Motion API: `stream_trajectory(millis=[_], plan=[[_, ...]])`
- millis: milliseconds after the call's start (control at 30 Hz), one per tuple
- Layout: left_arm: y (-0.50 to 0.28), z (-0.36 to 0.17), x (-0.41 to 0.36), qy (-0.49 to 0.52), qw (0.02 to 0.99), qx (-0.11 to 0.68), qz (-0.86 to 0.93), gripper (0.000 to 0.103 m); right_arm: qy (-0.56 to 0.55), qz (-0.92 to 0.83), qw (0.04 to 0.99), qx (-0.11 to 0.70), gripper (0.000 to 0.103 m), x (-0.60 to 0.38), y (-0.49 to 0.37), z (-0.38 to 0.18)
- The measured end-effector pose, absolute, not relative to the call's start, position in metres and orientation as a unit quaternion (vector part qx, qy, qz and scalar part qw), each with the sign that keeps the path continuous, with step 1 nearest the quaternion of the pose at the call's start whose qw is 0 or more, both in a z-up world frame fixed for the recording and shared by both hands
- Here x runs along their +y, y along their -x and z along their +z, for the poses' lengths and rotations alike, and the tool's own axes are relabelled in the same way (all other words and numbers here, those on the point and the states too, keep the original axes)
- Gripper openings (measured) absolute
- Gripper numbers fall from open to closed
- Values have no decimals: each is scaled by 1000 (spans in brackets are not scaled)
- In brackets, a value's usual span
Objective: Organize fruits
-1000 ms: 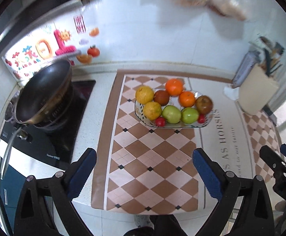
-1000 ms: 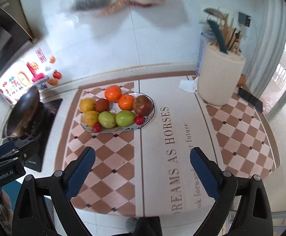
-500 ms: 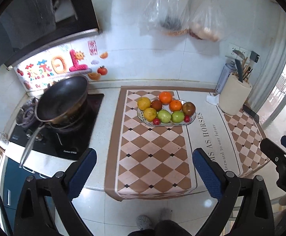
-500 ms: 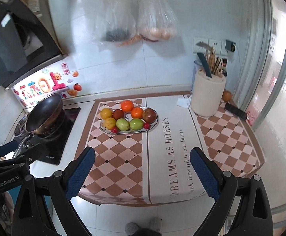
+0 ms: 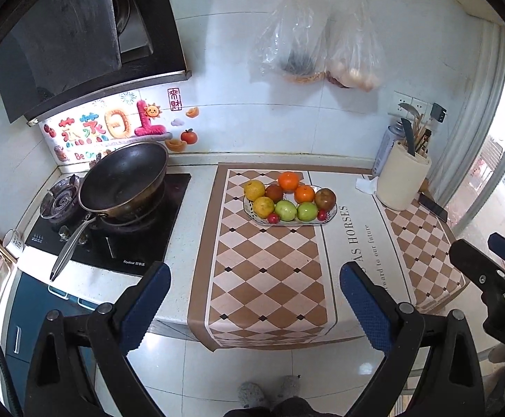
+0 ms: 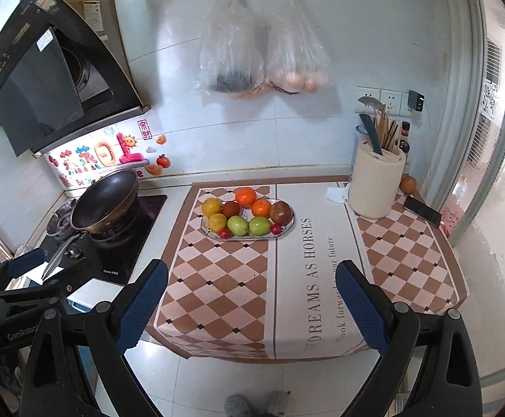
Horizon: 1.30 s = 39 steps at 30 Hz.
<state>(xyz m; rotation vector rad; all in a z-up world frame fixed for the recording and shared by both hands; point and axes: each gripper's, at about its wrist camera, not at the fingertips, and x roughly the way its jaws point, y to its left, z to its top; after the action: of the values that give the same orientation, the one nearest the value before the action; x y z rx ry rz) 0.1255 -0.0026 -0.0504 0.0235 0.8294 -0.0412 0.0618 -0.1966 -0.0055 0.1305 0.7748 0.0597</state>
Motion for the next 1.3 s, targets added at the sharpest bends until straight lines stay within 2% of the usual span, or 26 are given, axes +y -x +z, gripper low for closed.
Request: stream_trajectory(millis=[567, 933, 1300], plan=[[-163, -65, -4, -13, 916, 402, 1, 103, -81, 16, 916, 394, 102, -208, -118, -38], [-215, -103, -6, -10, 897, 442, 12, 103, -68, 3, 905, 420, 102, -210, -181, -77], [-249, -123, -17, -30, 893, 449, 21, 103, -55, -6, 899, 435, 102, -209, -218, -102]])
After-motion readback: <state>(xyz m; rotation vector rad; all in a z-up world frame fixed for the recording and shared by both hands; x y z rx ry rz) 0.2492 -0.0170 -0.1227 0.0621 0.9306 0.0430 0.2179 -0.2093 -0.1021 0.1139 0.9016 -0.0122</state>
